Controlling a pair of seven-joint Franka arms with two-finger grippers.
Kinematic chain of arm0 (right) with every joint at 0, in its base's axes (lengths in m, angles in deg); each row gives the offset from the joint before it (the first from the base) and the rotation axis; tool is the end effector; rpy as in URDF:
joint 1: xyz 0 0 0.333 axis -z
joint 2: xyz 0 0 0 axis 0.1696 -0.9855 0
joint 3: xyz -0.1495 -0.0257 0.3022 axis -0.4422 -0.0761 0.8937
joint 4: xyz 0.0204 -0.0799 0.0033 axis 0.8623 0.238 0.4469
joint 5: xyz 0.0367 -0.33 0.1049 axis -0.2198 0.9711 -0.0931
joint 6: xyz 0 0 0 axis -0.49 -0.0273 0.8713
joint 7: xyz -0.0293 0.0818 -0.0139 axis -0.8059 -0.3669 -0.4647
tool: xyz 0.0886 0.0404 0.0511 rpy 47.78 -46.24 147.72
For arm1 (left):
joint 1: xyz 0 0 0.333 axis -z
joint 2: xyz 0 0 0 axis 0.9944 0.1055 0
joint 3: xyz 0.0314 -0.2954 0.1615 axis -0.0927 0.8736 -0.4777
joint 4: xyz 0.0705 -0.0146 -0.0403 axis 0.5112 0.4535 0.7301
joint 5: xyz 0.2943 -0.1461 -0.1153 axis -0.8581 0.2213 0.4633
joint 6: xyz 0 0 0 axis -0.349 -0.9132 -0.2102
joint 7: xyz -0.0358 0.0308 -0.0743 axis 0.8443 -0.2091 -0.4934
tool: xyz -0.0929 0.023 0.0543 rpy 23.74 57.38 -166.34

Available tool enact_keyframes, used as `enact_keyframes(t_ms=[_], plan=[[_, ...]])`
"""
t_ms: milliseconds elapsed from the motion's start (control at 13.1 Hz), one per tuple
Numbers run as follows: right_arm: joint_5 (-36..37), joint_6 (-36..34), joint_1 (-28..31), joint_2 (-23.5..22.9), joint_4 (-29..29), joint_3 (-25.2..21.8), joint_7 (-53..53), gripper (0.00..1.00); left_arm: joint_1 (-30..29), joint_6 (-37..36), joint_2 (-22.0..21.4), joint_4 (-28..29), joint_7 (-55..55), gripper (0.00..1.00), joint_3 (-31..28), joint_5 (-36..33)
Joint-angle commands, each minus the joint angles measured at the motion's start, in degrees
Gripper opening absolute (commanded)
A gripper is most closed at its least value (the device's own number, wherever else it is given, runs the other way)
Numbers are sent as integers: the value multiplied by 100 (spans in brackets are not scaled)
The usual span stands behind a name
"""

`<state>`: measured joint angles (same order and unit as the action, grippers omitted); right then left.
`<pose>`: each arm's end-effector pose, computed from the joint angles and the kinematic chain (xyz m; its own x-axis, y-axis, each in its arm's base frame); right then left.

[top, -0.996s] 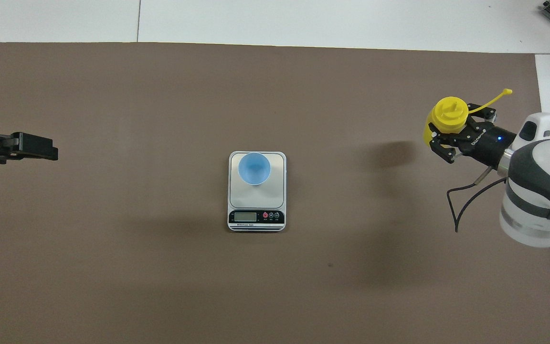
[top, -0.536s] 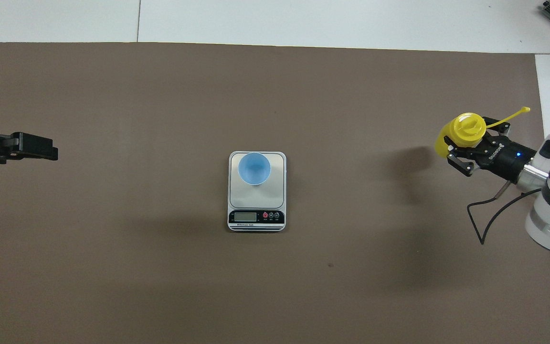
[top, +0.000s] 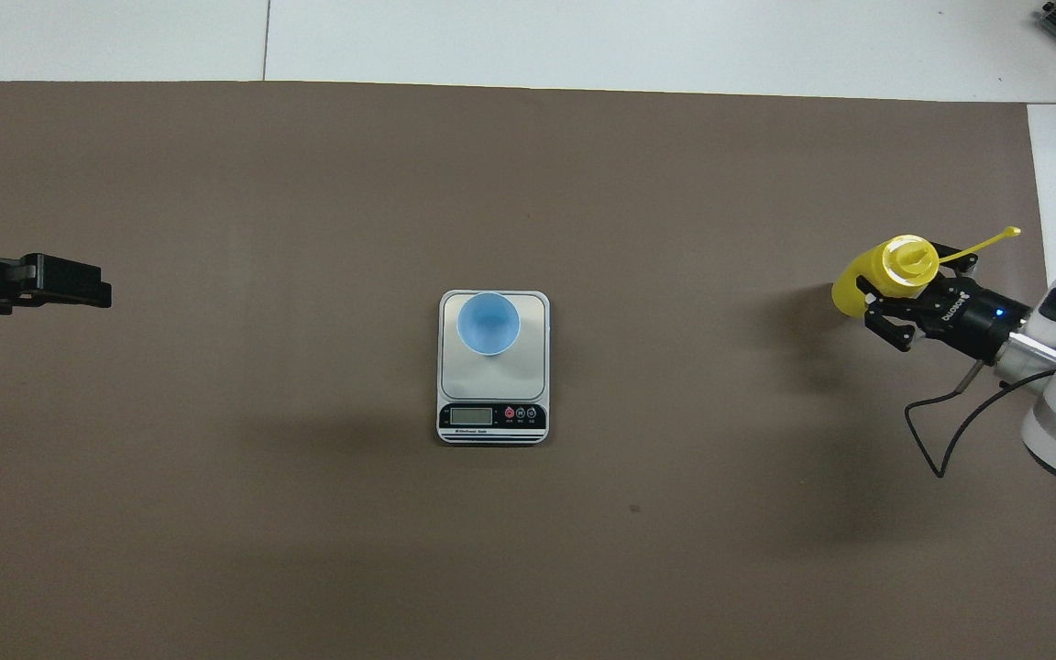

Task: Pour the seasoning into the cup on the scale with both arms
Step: 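Lower the yellow bottle onto the table at its starting spot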

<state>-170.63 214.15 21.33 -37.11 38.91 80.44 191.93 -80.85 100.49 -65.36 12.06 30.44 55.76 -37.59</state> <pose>0.5175 -0.1241 0.3631 0.3536 0.4291 0.8312 0.7299 -0.6823 0.0417 0.4971 -0.0297 0.6228 0.9986 -0.0004 0.0538 -0.0045 -0.9972 0.0748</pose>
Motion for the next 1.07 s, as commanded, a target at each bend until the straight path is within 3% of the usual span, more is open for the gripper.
enact_keyframes(t_ms=[0, 153, 230, 306, 460, 996], plan=[[-296, -259, 206, -133, -41, 63, 368, 20, -37, -30, -50, 56, 19, 100, 1, 49], [-437, -338, 232, -238, -58, 63, 605, 21, -28, -30, -50, 56, 19, 100, 1, 49], [-455, -364, 232, -239, -58, 63, 615, 27, -37, -30, -50, 48, 19, 100, 1, 49], [-455, -382, 232, -239, -67, 63, 615, 44, -28, -30, -50, 56, 19, 100, 1, 40], [-455, -426, 276, -239, -93, 54, 615, 99, -37, -30, -50, 56, 19, 100, 1, 40], [-245, -391, 285, -107, -59, -8, 588, 100, -37, -30, -50, 56, 19, 100, 1, 40]])
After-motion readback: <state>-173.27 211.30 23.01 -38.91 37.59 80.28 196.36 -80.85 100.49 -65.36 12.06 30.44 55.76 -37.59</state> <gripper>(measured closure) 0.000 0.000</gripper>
